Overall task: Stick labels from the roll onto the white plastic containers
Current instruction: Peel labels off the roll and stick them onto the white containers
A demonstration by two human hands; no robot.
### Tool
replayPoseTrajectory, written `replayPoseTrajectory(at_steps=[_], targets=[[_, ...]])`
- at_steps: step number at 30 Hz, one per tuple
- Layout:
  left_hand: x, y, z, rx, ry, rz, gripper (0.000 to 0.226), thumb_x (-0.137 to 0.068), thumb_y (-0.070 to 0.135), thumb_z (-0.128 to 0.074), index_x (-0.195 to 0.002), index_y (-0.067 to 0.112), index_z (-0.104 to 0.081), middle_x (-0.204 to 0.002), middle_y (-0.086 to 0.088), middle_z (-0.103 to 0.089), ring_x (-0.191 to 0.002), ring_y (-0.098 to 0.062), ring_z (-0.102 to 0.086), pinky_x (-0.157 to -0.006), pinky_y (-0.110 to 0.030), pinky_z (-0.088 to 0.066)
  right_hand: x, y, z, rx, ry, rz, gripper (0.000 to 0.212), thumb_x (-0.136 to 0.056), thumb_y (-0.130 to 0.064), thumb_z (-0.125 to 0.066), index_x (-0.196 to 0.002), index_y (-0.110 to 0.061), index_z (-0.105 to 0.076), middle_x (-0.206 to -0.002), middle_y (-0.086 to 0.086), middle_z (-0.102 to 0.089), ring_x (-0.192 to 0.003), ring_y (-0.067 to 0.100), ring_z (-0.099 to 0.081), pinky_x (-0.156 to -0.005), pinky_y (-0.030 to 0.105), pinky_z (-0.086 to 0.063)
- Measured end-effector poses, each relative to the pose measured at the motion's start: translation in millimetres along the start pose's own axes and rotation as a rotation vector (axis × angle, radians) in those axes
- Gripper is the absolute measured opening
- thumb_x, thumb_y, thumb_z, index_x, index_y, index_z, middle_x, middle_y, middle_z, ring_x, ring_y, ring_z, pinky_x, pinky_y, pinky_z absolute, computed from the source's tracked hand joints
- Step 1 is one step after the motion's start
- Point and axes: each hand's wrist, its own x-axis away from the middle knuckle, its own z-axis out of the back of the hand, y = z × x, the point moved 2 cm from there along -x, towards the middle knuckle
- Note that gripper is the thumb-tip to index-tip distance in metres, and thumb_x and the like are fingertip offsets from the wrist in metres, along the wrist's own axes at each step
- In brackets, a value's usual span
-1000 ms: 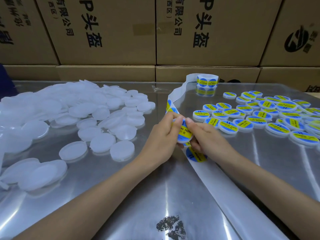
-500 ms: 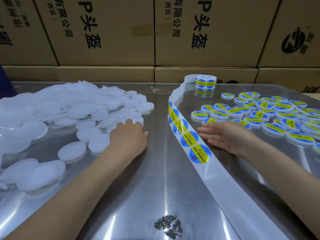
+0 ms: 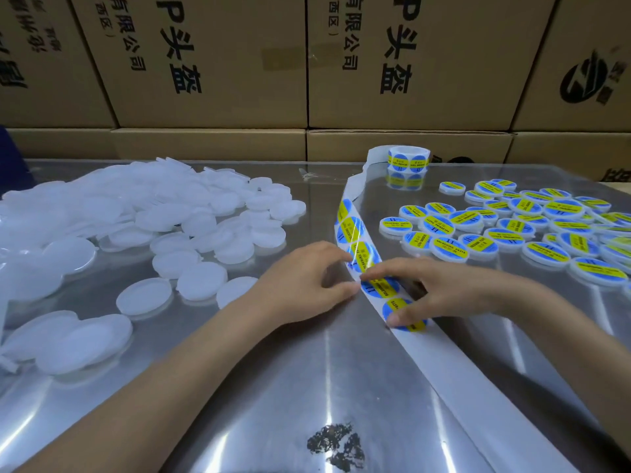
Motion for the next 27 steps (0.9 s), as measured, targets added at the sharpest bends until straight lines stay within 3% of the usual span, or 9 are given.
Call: replayPoseTrajectory(at_steps=[2,8,10,13,15,17,20,22,27], targets=[[1,5,-6,0.070,-0.054,-0.004,0.061,-0.078,0.060,-0.062,-0.131,0.031,-0.050,-0.131,0.016,-0.052,-0.119,-0.001,-0.045,-0.100,-0.025,-0.038,-5,2,-4,-0.061,0.116,0.031,0.056,-0.077,-0.036,-0.074,-0.123,-0.048,-0.045,-0.077,-0.027,-0.047,-0.066,-0.011,-0.046,-0.061,0.006,-0.037],[2,9,-15,0.098,-0.113,0.009,0.081,-0.073,0.065,-0.064,-0.140,0.028,-0.037,-0.133,0.014,-0.050,-0.121,-0.007,-0.045,-0.100,-0.027,-0.036,-22,-1,-24,0.001,0.466,0.108,0.046,-0.075,-0.040,-0.074,-0.117,-0.033,-0.058,-0.085,-0.032,-0.050,-0.084,0.001,-0.043,-0.071,0.008,-0.033],[2,9,-15,0.127,-0.097,0.010,0.075,-0.075,0.061,-0.066,-0.137,0.029,-0.039,-0.118,0.018,-0.055,-0.112,-0.005,-0.049,-0.095,-0.027,-0.038,-26,-2,-27,0.028,0.534,0.108,0.041,-0.075,-0.043,-0.072,-0.113,-0.031,-0.060,-0.096,-0.028,-0.054,-0.096,0.007,-0.046,-0.075,0.015,-0.034],[1,8,-14,0.173,-0.062,0.038,0.059,-0.077,0.054,-0.067,-0.127,0.032,-0.044,-0.085,0.020,-0.052,-0.087,-0.001,-0.050,-0.074,-0.020,-0.038,-30,-4,-27,0.021,0.595,0.090,0.039,-0.076,-0.048,-0.068,-0.109,-0.032,-0.057,-0.103,-0.019,-0.058,-0.101,0.009,-0.047,-0.082,0.026,-0.039],[0,4,-13,0.180,-0.019,0.066,0.043,-0.079,0.051,-0.065,-0.114,0.032,-0.049,-0.085,0.015,-0.057,-0.084,-0.003,-0.052,-0.070,-0.021,-0.043,-28,-5,-25,0.022,0.646,0.087,0.037,-0.074,-0.052,-0.065,-0.104,-0.032,-0.055,-0.103,-0.009,-0.061,-0.099,0.009,-0.046,-0.084,0.032,-0.041],[-1,2,-12,0.156,0.025,0.062,0.031,-0.080,0.049,-0.063,-0.098,0.027,-0.053,-0.075,0.011,-0.055,-0.074,-0.004,-0.050,-0.061,-0.024,-0.041,-24,-8,-24,0.049,0.705,0.135,0.035,-0.075,-0.048,-0.067,-0.101,-0.029,-0.055,-0.102,-0.010,-0.061,-0.098,0.010,-0.046,-0.084,0.032,-0.041],[-2,-2,-11,0.159,0.054,0.050,0.026,-0.080,0.047,-0.065,-0.083,0.024,-0.054,-0.062,0.009,-0.046,-0.061,-0.006,-0.045,-0.054,-0.026,-0.032,-19,-13,-23,0.085,0.756,0.218,0.029,-0.077,-0.036,-0.074,-0.099,-0.026,-0.059,-0.099,-0.018,-0.058,-0.098,0.015,-0.050,-0.084,0.034,-0.042],[-2,-3,-11,0.150,0.060,0.045,0.027,-0.080,0.046,-0.065,-0.074,0.024,-0.051,-0.059,0.007,-0.044,-0.058,-0.007,-0.043,-0.053,-0.027,-0.032,-18,-15,-23,0.103,0.778,0.257,0.026,-0.077,-0.030,-0.075,-0.098,-0.022,-0.061,-0.099,-0.014,-0.061,-0.097,0.019,-0.052,-0.085,0.036,-0.042],[-4,-5,-13,0.081,0.077,0.025,0.032,-0.082,0.048,-0.061,-0.077,0.017,-0.055,-0.057,0.005,-0.044,-0.059,-0.008,-0.044,-0.054,-0.030,-0.033,-16,-18,-21,0.137,0.806,0.334,0.018,-0.079,-0.022,-0.075,-0.092,-0.016,-0.066,-0.094,-0.002,-0.066,-0.091,0.027,-0.057,-0.084,0.039,-0.043]])
